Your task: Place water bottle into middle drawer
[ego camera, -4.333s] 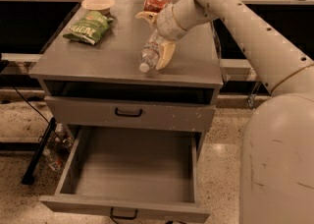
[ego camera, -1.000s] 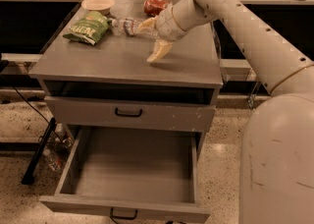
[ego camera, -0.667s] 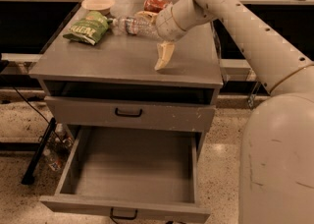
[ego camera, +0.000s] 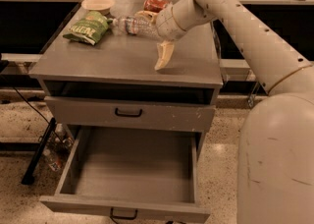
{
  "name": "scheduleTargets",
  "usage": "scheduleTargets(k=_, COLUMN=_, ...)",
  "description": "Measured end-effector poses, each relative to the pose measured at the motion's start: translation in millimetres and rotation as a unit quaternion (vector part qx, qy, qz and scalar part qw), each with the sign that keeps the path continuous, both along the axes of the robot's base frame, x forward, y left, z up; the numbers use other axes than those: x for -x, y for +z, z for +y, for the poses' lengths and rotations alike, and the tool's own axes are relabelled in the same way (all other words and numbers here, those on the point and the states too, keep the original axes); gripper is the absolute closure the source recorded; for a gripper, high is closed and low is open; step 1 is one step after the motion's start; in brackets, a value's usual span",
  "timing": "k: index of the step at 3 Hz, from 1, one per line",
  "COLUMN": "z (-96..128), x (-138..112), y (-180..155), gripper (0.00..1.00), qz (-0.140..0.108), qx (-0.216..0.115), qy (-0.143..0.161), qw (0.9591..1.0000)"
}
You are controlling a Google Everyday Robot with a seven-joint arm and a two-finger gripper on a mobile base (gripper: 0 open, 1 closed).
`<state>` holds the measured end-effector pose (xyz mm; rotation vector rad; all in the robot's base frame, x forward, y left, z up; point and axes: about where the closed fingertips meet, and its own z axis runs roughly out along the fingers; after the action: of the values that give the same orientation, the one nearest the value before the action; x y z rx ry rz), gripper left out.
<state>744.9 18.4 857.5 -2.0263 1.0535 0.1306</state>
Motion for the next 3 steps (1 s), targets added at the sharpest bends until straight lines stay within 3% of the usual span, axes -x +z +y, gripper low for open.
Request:
scheduleTargets(k=1, z=6, x=-11, y=-7, gripper=0.0, qz=0.008, qx=0.02, qy=0.014, qw=0.9997)
scheduleTargets(k=3, z=7, x=-2, y=15, gripper=0.0, qz=0.004, qx=0.012, qy=0.022, qw=0.9997)
